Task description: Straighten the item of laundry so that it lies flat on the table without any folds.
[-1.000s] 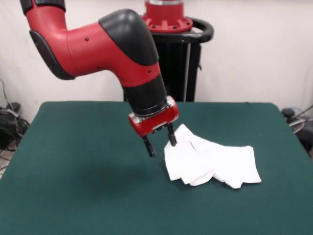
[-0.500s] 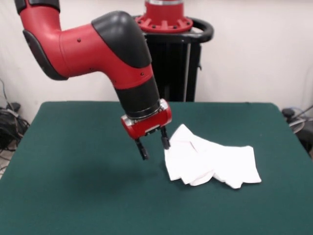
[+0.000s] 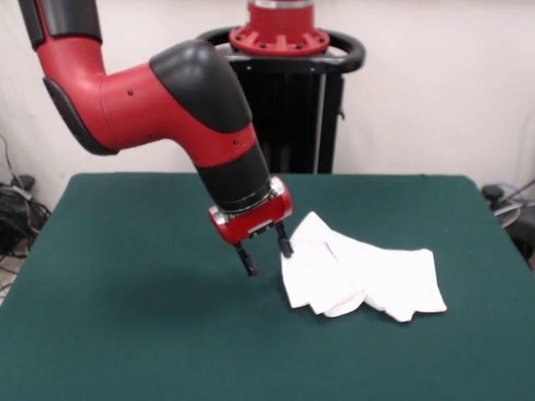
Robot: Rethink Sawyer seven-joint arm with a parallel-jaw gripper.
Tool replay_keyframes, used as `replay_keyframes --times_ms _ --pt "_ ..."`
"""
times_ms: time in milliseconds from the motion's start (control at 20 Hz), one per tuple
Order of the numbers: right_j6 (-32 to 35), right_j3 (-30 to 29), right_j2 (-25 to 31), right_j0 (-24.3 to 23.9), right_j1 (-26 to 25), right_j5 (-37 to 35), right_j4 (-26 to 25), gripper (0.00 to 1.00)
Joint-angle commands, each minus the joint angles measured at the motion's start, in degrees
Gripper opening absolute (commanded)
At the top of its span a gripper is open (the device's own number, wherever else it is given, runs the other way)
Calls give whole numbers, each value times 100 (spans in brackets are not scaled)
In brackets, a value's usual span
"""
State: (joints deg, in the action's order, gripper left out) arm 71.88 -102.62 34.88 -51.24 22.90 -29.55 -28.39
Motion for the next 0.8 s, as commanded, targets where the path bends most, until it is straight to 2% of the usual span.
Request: replay_keyframes --times_ms 50,800 --pt "-768 397 245 -9 -362 -269 -438 100" --pt "-733 274 534 -251 -519 -9 -606 100"
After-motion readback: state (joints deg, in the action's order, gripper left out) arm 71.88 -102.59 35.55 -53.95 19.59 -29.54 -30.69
